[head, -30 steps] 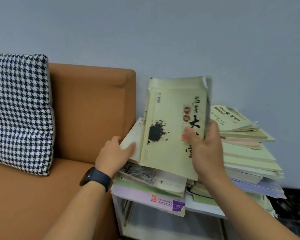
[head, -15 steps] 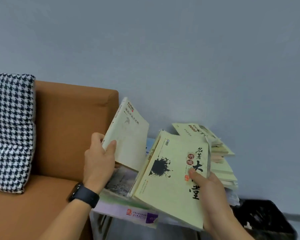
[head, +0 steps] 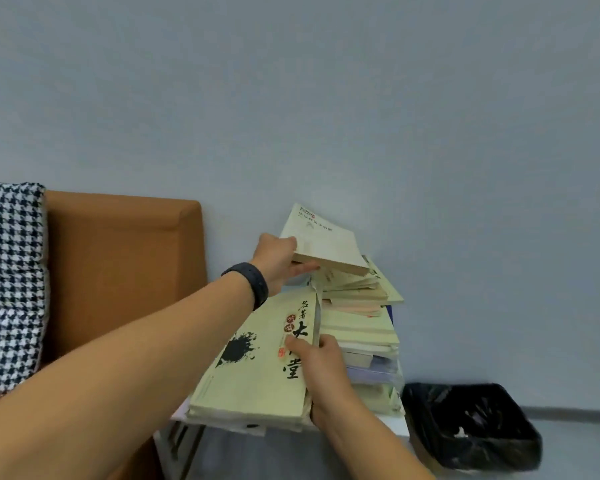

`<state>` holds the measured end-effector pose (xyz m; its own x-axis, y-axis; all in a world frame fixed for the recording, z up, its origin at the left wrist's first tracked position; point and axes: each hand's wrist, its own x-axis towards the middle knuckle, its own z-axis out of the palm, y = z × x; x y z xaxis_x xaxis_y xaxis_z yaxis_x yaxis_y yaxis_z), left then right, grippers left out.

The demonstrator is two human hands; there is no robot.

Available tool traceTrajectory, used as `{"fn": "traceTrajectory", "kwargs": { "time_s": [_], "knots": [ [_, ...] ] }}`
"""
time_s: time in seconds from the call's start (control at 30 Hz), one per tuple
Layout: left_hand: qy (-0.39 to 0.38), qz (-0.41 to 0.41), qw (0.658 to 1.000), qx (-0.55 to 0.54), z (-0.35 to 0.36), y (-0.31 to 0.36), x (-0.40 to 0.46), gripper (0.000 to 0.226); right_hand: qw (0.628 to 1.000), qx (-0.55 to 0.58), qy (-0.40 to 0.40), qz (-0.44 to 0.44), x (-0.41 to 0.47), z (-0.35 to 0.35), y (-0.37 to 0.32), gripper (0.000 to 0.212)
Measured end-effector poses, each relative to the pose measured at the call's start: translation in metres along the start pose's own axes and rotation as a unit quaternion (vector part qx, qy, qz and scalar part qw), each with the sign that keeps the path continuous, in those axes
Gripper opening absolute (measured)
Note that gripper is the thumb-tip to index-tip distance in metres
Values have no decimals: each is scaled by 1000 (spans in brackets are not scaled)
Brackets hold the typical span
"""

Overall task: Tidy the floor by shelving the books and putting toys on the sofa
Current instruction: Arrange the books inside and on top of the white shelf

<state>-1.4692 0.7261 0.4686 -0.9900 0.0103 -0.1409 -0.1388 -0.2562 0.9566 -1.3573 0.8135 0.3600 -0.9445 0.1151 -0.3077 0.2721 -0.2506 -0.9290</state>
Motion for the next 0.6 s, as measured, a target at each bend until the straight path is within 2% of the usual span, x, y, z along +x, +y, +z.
{"fn": "traceTrajectory", "kwargs": {
  "time_s": [0.13, 0.2, 0.23, 0.3, 0.37, 0.5, 0.6],
  "knots": [
    [-75, -143, 986, -33, 18, -24, 7, 18, 999, 22, -27, 31, -3, -10, -9, 32],
    [-104, -156, 981, 58, 19, -26, 12, 23, 998, 33, -37, 39, -1, -14, -10, 35],
    [-108, -137, 974, 142, 17, -24, 15, 25, 998, 37, -40, 40, 1, -15, -10, 36],
    [-101, -68, 940, 320, 14, -18, 16, 26, 998, 36, -42, 38, 4, -17, -10, 38],
    [-80, 8, 901, 427, 6, -13, 14, 20, 998, 30, -43, 40, 5, -18, -10, 38],
    [-48, 108, 874, 472, -46, -8, -2, 18, 997, 20, -56, 41, 6, -22, -9, 34],
    [71, 134, 874, 462, -127, -32, -23, 13, 998, -10, -66, 22, 4, -26, -7, 29]
  ]
}}
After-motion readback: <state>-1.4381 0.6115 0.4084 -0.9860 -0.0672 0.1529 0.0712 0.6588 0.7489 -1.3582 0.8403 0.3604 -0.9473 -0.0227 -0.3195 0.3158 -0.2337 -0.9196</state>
